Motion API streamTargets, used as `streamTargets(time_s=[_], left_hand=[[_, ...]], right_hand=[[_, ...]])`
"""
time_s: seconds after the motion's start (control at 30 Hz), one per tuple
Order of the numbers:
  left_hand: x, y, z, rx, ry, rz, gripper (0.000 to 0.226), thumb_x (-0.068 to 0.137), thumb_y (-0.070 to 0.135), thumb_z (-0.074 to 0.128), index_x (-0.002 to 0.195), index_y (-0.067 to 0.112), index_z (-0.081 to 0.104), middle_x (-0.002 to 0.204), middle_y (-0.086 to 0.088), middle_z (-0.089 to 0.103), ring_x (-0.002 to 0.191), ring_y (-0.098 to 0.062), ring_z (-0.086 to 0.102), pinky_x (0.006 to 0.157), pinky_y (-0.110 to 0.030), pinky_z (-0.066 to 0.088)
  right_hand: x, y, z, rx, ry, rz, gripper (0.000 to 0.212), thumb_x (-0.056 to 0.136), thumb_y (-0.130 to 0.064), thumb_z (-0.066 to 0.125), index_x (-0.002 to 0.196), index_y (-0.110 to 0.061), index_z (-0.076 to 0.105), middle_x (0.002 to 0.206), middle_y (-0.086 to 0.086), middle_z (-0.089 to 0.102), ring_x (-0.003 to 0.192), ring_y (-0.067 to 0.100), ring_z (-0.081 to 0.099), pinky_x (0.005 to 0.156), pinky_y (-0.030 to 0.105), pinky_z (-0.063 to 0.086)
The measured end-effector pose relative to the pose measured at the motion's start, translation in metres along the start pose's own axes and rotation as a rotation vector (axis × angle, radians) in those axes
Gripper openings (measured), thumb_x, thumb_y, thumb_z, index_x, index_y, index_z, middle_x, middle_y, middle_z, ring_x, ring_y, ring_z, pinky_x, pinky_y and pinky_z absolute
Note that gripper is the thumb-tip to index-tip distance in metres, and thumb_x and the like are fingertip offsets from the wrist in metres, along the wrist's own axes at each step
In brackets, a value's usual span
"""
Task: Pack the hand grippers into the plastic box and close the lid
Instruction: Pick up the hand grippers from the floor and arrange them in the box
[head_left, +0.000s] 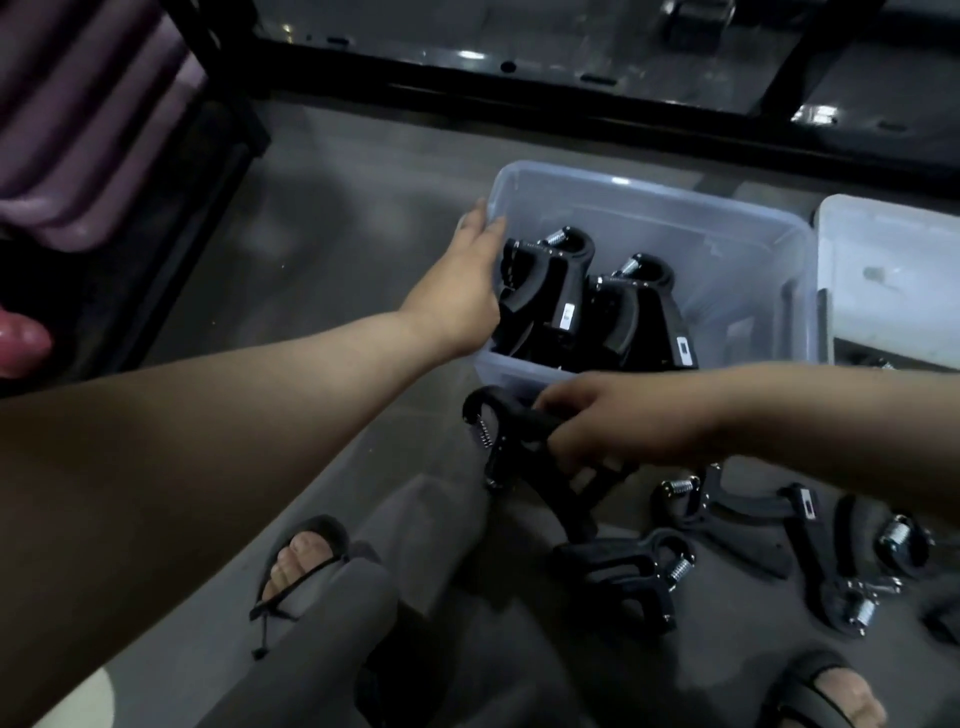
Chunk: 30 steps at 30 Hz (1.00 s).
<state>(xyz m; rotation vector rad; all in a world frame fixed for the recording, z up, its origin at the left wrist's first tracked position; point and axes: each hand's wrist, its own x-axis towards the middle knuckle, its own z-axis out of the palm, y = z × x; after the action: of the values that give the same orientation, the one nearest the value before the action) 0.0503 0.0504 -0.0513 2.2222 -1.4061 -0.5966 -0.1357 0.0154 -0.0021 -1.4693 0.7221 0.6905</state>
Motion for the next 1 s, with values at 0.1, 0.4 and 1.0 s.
streamTargets(time_s=[0.1,0.4,1.0], left_hand=[[0.001,-0.001,-0.001,-0.026,0.002,0.037,0.067,0.091,-0.001,0.04,0.153,0.012,0.019,0.162,-0.006,-0.001,0.148,-0.016,0.005,0.108,-0.011,0.003],[0.002,-0.002,0.004,-0.005,0.037,0.01,0.069,0.089,-0.002,0.037,0.153,0.016,0.019,0.163,0.0,-0.002,0.148,-0.013,0.004,0.114,-0.019,0.008],[0.003,-0.006,0.008,-0.027,0.044,0.006,0.066,0.091,0.0,0.036,0.152,0.019,0.021,0.162,0.004,-0.001,0.148,-0.011,0.004,0.118,-0.025,0.013]], right_hand=[[-0.032,-0.007,-0.05,0.365,-0.206,-0.095,0.036,0.077,0.005,0.04,0.105,0.0,0.063,0.099,0.015,0.068,0.09,0.033,0.06,0.062,0.035,0.056],[0.011,-0.013,-0.088,0.84,0.183,-0.18,0.023,0.091,0.002,0.039,0.096,-0.007,0.059,0.088,0.004,0.069,0.073,0.014,0.068,0.073,0.033,0.062],[0.055,-0.026,-0.104,-0.526,0.594,0.039,0.042,0.089,-0.047,0.059,0.102,-0.009,0.046,0.066,0.009,0.073,0.057,0.026,0.066,0.054,0.032,0.054]])
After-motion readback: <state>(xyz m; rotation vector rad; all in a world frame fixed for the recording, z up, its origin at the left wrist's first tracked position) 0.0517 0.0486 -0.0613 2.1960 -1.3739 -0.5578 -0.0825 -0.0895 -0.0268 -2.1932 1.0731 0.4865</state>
